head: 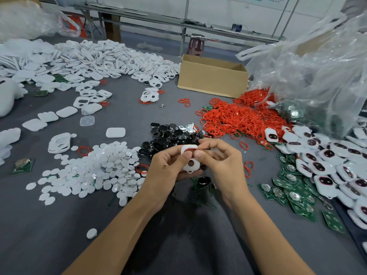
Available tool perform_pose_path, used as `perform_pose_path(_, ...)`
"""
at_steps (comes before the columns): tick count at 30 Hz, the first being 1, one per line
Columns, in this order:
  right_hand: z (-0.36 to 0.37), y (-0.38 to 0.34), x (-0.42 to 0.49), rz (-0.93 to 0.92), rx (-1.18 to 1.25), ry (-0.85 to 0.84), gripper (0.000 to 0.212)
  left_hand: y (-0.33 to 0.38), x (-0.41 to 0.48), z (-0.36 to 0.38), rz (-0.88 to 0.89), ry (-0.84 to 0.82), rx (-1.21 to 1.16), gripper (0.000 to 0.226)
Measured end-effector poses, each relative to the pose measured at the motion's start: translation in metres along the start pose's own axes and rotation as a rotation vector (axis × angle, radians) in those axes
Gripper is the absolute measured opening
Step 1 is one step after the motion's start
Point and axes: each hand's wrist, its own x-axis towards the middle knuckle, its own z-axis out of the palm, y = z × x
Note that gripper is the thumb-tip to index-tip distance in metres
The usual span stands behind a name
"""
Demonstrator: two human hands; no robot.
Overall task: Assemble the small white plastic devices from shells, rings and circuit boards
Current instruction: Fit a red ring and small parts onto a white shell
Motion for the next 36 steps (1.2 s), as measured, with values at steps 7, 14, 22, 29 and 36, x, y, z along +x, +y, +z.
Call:
perform_pose_path(7, -0.014, 0.005, 0.005, 0.242, 0.273, -0.318, 0.038, 0.003, 0.0, -0.004, -0.016, -0.099, 0.085, 0.022)
perform_pose_path(14, -0.008, 0.001, 0.0, 0.223, 0.212, -0.215, 0.024, -0.001, 0.0, -0.002, 0.023, -0.042, 0.137, 0.02)
perform_pose_path(22, 0.021, 0.004, -0.013, -0.101, -0.14, 0.305, 0.005, -0.008, 0.0, 0.001, 0.177, 0.061, 0.2, 0.024)
perform_pose_path(29, 0.021, 0.003, -0.012, -0.119, -0.089, 0.293, 0.01, -0.007, -0.001, 0.004, 0.157, 0.071, 0.159, 0.025)
perform_pose_path(36, 0.021, 0.009, -0.015, -0.319, -0.322, 0.349, 0.019, -0.004, -0.002, 0.01, 0.049, 0.085, 0.006, 0.021)
